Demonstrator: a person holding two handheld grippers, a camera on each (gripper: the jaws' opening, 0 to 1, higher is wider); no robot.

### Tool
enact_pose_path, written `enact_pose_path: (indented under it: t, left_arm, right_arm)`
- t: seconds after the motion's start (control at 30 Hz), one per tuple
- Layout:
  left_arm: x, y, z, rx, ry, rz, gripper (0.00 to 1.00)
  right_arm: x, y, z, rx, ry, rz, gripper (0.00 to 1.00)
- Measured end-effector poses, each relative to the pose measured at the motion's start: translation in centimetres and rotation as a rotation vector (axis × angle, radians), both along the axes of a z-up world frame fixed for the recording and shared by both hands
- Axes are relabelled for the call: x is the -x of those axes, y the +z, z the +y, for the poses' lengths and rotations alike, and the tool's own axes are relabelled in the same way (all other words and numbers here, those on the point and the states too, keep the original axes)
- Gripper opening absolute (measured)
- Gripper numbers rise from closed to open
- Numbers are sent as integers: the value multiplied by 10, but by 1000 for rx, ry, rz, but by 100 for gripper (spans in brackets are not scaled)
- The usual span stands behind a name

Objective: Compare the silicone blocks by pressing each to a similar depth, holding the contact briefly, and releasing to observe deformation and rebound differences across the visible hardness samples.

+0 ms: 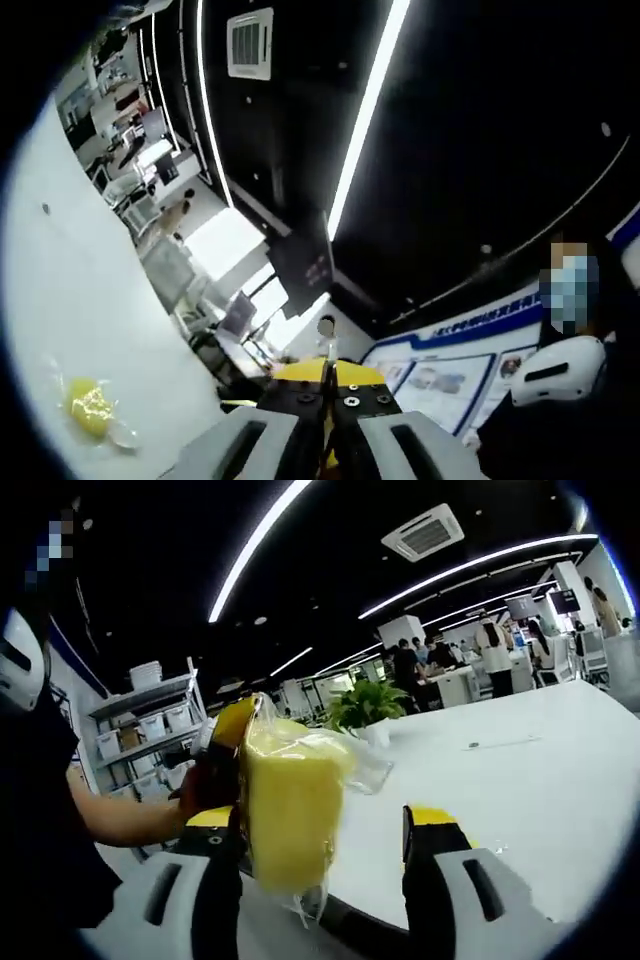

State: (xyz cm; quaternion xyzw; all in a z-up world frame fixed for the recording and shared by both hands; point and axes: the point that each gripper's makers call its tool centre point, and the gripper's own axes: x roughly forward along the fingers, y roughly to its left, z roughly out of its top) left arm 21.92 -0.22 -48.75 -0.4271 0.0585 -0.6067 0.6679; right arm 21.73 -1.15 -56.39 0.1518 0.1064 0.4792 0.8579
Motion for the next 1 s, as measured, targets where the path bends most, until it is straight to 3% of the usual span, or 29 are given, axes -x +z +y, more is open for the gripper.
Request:
enact_pose_path:
  t: [0.2, 0.33, 0.43, 0.57, 0.6, 0.63, 0.67, 0.7, 0.8, 1.0]
  left_arm:
    - [3, 2, 1, 30, -7, 9, 0]
    - [1, 7, 6, 47, -2, 11, 0]
    - [1, 11, 7, 44, 10, -2, 0]
    - [0, 10, 8, 39, 24, -8, 0]
    - [0, 10, 8, 42, 23, -5, 0]
    - [1, 7, 7, 35, 15, -4, 0]
    - [3, 3, 5, 24, 15, -4, 0]
    - [3, 5, 7, 59, 25, 6, 0]
    - [1, 6, 8, 65, 35, 4, 0]
    - [-4, 11, 8, 75, 39, -3, 0]
  right_arm:
    - [9, 5, 7, -24, 50, 13, 37]
    - [13, 12, 13, -67, 74, 26, 34]
    - [11, 17, 14, -50, 68, -45, 34]
    - [13, 22, 18, -28, 83, -75, 35]
    - [14, 27, 19, -53, 92, -80, 36]
    - [13, 40, 19, -124, 87, -87, 36]
    - [14, 46, 19, -174, 101, -59, 37]
    - [13, 47, 17, -189, 115, -35, 36]
    - [11, 41, 19, -130, 108, -56, 35]
    - [12, 30, 21, -95, 119, -39, 31]
